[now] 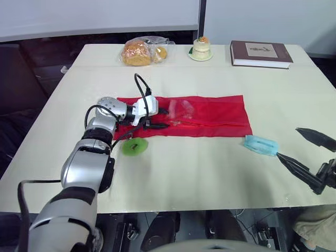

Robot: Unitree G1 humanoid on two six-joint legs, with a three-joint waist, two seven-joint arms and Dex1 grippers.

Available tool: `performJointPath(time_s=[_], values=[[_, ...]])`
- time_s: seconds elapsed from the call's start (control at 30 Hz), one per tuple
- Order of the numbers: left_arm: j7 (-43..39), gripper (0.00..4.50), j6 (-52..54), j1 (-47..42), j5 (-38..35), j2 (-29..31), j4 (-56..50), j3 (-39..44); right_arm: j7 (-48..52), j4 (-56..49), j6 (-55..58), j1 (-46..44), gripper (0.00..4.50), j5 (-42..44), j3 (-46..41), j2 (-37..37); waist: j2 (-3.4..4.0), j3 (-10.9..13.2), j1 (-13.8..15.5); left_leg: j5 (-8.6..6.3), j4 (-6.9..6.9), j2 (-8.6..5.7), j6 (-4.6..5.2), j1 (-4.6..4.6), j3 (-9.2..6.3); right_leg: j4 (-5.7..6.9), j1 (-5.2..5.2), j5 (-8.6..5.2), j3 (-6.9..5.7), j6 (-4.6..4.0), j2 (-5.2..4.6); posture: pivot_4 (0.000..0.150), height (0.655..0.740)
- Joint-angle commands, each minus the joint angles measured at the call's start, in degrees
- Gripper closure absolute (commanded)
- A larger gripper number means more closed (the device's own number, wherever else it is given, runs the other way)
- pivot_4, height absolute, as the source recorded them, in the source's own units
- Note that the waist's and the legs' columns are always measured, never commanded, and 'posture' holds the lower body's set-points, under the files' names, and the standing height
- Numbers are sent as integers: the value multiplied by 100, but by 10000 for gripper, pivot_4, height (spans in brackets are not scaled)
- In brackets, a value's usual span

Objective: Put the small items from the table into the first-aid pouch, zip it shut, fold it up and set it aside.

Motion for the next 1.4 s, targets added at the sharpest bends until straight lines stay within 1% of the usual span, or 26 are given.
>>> performJointPath(time_s=[0.03,0.07,0.13,0.2,0.27,0.37,0.5,0.6,0.77,0.9,1.07,1.37,1.4], values=[[-350,3737,280,-130,-519,-200,-716,252,-73,-172,-130,27,0,21,38,71,0,0,5,0,1,0,0,0,-1,-1,3,0,-1,0,0,1500,7289],[-293,398,327,-90,-596,-328,-907,265,-105,-185,-142,23,0,9,68,94,0,0,10,0,2,-1,0,0,-4,-2,5,0,-2,0,-1,1500,7289],[-182,89,455,20,-659,-541,-1265,243,-181,-197,-169,9,0,-40,125,126,0,0,43,0,5,-1,-1,0,-11,-6,10,0,-8,0,-2,1500,7289],[165,89,487,117,-541,-815,-1476,137,-339,-184,-154,15,0,-157,182,151,0,0,43,0,8,-3,-1,0,-10,-8,12,1,-5,2,-3,1500,7289],[529,89,500,173,-373,-1079,-1540,5,-430,-190,-153,23,0,-255,242,171,1,-1,38,1,6,-3,-1,1,-10,-8,11,1,-4,2,-2,1500,7289],[808,89,619,225,-211,-1335,-1568,-175,-504,-252,-143,64,0,-291,286,192,1,-1,30,1,5,-2,-1,2,-9,-8,12,2,-2,2,-1,1500,7289],[1631,89,543,14,210,-1852,-1111,-453,-893,-432,-50,151,0,-476,371,260,1,0,35,1,5,-2,-1,2,-9,-8,11,2,-3,2,0,1500,7289],[2309,89,190,-211,735,-2056,-705,-781,-1060,-594,-44,311,0,-713,459,299,0,0,74,1,6,-5,-1,2,-8,-9,13,2,-2,3,-1,1500,7289],[2840,89,147,-528,991,-2365,-137,-884,-1463,-771,-8,456,0,-1030,607,447,0,0,127,1,6,-6,-1,2,-5,-13,13,5,1,9,-1,1500,7289],[3457,89,287,-814,1223,-2572,237,-955,-1706,-892,-57,511,0,-1244,718,634,0,0,135,0,6,-6,0,2,-5,-15,13,5,1,10,0,1500,7289],[3670,89,369,-933,1364,-2724,439,-985,-1951,-989,-18,459,0,-1420,851,725,0,0,133,1,6,-7,-1,2,-4,-16,13,6,3,11,0,1500,7289],[3592,89,393,-958,1432,-2817,471,-976,-2112,-987,16,402,0,-1626,906,703,0,0,132,1,6,-7,-1,2,-3,-17,13,6,3,11,0,1500,7289],[3582,2531,417,-947,1440,-2800,473,-981,-2116,-982,25,392,0,-1633,911,700,0,0,132,1,5,-7,-1,2,-3,-17,13,6,3,12,0,1500,7289]])
